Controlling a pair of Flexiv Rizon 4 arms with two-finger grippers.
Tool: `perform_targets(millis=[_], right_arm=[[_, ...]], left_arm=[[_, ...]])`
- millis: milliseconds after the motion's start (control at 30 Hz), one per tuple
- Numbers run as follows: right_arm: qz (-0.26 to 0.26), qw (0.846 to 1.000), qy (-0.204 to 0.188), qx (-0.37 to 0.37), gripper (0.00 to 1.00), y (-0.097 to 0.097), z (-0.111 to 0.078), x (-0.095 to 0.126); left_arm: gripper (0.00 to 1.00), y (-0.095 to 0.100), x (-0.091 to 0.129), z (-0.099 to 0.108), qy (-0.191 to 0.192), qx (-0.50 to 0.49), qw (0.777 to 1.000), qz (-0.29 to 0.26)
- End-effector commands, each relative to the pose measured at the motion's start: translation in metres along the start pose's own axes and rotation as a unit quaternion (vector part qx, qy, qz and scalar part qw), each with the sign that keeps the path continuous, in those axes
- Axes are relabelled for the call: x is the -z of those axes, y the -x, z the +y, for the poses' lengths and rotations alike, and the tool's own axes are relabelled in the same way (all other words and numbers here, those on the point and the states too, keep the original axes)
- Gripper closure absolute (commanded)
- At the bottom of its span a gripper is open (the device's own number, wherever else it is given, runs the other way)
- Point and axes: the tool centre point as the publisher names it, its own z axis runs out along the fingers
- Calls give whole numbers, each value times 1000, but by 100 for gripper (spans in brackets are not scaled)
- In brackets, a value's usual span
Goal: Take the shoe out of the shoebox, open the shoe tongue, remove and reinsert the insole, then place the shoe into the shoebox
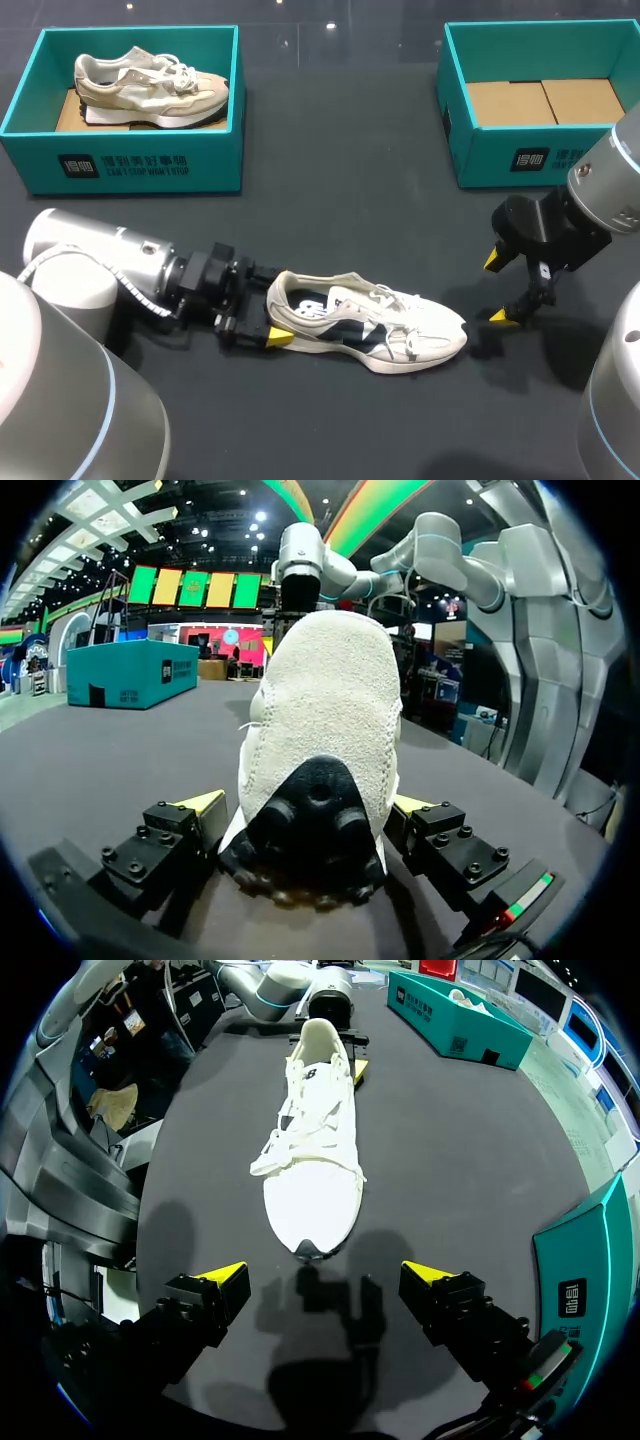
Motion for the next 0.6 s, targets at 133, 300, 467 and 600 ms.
perform_targets(millis=[133, 300, 467, 600], right_arm=[[-1, 1000, -1, 0, 0, -2, 0, 1], [-1, 1000, -1, 0, 0, -2, 0, 1], [-1, 1000, -1, 0, 0, -2, 0, 1], [-1, 1000, -1, 0, 0, -2, 0, 1]], left_arm=[[0, -1, -3, -1, -1, -3, 1000, 6], [0, -4, -7, -3, -2, -5, 1000, 12], [0, -5, -12, -4, -4, -5, 1000, 14], [0, -5, -16, -4, -5, -5, 1000, 10]])
